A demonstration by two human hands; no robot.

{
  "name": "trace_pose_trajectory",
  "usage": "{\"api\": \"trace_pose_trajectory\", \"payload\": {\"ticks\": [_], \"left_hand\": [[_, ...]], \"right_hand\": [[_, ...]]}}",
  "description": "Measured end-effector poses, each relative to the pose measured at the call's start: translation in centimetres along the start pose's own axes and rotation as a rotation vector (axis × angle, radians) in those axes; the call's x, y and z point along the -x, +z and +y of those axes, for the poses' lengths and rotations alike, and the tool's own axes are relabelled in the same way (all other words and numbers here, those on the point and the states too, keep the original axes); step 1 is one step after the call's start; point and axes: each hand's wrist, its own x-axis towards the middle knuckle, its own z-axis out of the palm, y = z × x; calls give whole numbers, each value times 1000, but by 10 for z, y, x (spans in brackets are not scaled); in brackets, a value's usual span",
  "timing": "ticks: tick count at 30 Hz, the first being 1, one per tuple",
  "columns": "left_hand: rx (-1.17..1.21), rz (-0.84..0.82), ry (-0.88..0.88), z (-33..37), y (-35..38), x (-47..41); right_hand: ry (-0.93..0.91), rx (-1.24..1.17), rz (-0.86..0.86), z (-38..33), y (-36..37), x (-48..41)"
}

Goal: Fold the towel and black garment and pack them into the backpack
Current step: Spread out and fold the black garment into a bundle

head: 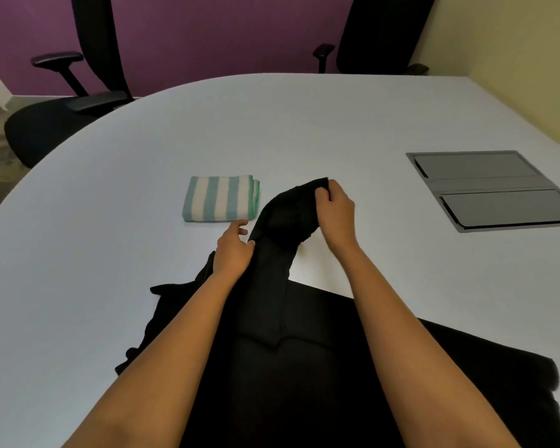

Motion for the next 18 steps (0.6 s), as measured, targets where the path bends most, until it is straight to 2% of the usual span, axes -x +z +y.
{"api": "trace_pose_trajectory", "payload": {"ticks": [4, 8, 11, 13, 16, 18], "left_hand": [[-2, -48, 9, 0, -14, 24], [-92, -114, 82, -4, -29, 54], [-280, -222, 145, -10, -47, 72], [-324, -334, 177, -14, -62, 84], [-263, -521, 180, -12, -80, 102], [-338, -630, 171, -11, -89, 114]], "right_hand": [[186, -190, -204, -50, -42, 38], [192, -379, -350, -79, -88, 89], [207, -493, -305, -77, -118, 117], [210, -558, -248, -72, -139, 130], [194, -530, -300, -60, -167, 149], [192, -390, -408, -43, -181, 161]]}}
